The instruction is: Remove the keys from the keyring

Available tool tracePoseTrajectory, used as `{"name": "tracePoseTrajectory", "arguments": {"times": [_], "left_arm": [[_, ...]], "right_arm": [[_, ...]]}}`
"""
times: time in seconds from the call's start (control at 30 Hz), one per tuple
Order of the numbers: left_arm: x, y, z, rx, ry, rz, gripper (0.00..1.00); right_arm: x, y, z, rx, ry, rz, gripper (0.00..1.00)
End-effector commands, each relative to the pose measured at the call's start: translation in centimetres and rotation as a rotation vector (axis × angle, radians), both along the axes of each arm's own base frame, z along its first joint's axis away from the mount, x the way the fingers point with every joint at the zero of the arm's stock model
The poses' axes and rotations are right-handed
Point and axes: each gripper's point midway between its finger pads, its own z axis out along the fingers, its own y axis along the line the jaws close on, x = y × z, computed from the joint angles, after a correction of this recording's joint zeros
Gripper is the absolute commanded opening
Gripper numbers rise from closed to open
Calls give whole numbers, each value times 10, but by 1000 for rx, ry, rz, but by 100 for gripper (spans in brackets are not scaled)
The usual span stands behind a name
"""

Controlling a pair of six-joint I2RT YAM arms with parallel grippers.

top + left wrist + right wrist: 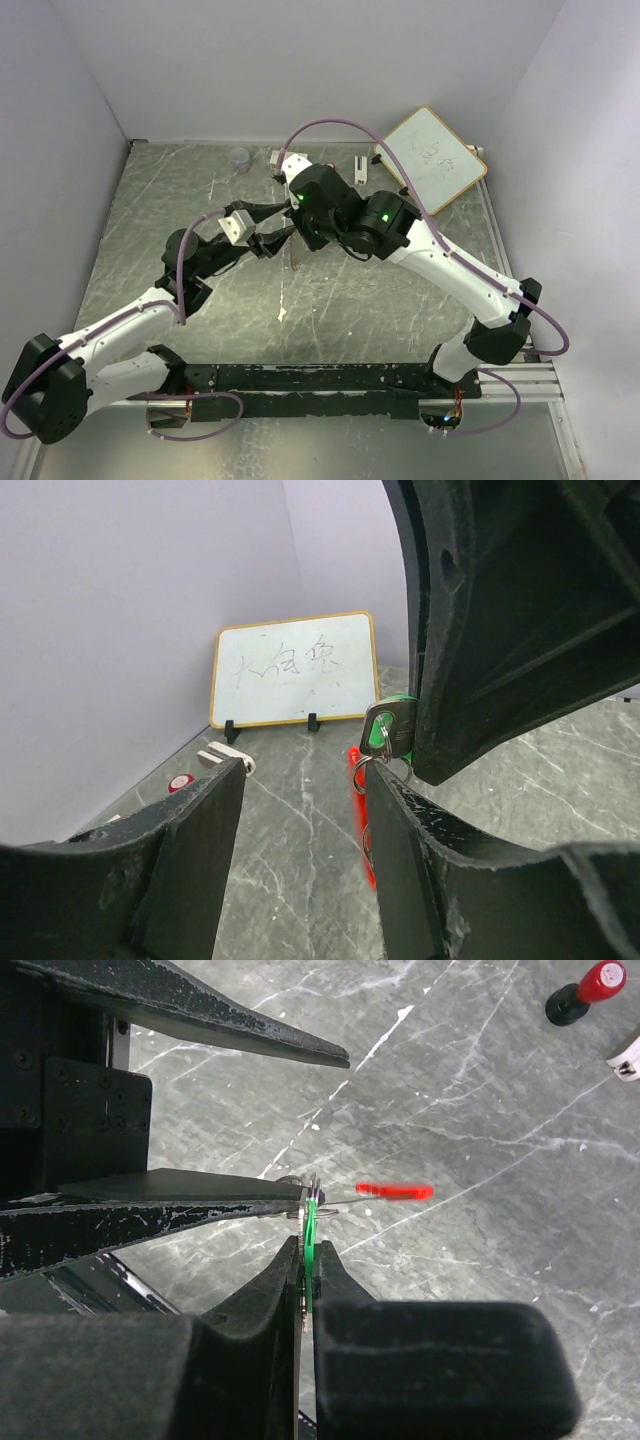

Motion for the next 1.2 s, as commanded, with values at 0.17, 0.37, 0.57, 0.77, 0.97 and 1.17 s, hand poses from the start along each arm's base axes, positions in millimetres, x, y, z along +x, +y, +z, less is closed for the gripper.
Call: {"name": "tracePoseTrajectory", "arguments": {"times": [0.17, 0.37, 0.57, 0.77, 0.97, 1.17], "left_arm": [[-6, -7, 16, -17, -64, -58, 60], [-11, -10, 16, -23, -75, -93, 54], [-22, -14, 19, -30, -96, -153, 34], [-27, -14, 22, -40, -102, -173, 7], [-11, -7, 19, -37, -47, -77, 7], [-7, 3, 25, -73, -48, -15, 7]], "right_arm": [[-1, 2, 14, 44, -34, 23, 0], [-1, 4, 12, 45, -32, 31, 0], [-1, 4, 12, 51, -34, 29, 0], [-1, 2, 13, 54, -42, 22, 0], [4, -6, 18, 63, -75, -20, 0], [1, -7, 19, 96, -81, -15, 0]]}}
